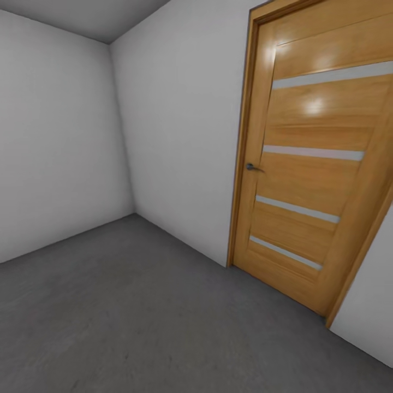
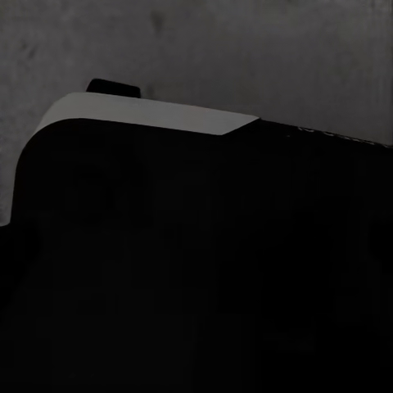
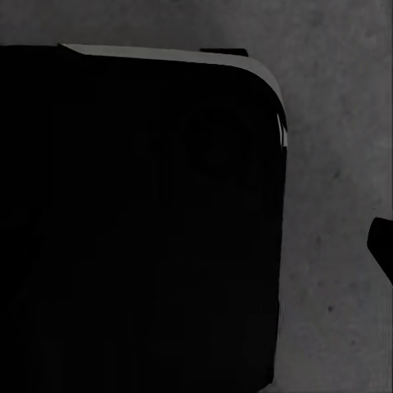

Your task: Move the two storage containers from the living room to the garage. In the garage, place one container on the floor and stack the other container on top of it (either order is fine).

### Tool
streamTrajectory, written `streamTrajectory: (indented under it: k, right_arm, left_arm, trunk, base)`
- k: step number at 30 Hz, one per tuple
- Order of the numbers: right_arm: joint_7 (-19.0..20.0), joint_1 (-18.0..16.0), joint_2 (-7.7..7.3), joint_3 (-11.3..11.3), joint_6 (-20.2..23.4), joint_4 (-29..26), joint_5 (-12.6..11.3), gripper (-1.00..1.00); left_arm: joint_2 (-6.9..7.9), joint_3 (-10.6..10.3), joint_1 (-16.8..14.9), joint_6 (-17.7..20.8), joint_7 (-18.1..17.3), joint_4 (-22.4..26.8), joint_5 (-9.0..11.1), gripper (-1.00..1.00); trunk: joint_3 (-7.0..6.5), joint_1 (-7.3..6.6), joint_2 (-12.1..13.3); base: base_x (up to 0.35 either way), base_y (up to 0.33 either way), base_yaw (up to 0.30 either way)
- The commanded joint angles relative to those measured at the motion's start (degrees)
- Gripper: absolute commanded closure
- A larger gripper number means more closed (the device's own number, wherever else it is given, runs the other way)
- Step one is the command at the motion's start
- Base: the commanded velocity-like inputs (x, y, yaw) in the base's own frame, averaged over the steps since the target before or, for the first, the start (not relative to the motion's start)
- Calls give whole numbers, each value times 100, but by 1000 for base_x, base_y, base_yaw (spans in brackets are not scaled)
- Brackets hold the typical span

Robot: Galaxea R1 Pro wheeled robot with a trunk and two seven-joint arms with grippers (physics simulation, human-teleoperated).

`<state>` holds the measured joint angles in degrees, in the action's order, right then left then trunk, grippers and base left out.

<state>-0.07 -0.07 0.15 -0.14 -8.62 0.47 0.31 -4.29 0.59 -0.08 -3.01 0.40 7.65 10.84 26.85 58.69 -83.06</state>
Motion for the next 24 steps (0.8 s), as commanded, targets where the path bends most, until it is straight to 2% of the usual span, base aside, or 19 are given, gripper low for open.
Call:
streamTrajectory:
  k: [1,12,24]
  right_arm:
    - [-1,-1,1,4,-26,5,7,-100]
    - [-2,-1,3,35,-26,5,13,-100]
    - [-2,-1,-11,32,-26,5,16,-100]
  left_arm:
    - [-2,3,-1,-12,4,0,33,-100]
    - [-2,3,-1,-14,4,0,32,-100]
    - [-2,3,-1,-15,4,0,32,-100]
  trunk:
    - [4,4,-2]
    - [4,4,-2]
    - [4,4,-2]
  base:
    - [316,183,-1]
    - [315,184,0]
    - [50,29,0]
